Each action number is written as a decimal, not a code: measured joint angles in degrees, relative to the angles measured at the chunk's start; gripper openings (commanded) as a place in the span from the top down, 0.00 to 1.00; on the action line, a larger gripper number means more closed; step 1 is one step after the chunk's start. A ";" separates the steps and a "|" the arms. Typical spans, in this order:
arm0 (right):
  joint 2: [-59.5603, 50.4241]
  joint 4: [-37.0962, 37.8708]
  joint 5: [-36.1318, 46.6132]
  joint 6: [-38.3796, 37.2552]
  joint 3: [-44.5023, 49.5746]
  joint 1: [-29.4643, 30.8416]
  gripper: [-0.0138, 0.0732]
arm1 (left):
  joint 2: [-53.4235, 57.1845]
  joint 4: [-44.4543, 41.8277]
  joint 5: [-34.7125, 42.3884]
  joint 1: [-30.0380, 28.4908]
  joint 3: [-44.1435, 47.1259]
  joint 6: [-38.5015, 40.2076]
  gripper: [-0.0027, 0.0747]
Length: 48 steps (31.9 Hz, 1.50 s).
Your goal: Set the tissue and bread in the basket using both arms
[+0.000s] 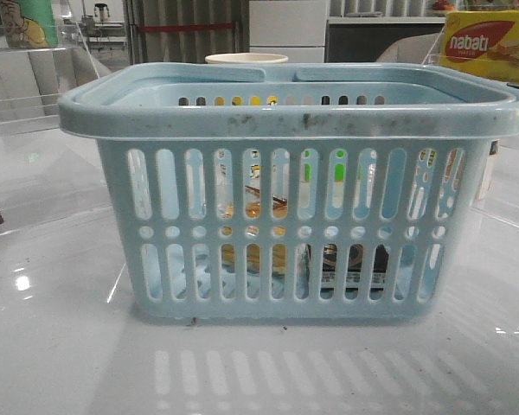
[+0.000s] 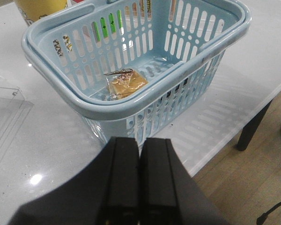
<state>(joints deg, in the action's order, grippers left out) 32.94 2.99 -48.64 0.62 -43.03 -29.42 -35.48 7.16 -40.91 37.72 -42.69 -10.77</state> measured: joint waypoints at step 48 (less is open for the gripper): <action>0.00 0.13 -0.99 0.00 0.00 0.00 0.78 | 35.62 4.19 31.32 -38.47 39.30 0.00 0.85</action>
<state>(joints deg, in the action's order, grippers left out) 32.94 3.12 -49.63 0.62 -43.03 -29.42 0.14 11.36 -9.59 -0.75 -3.39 -10.77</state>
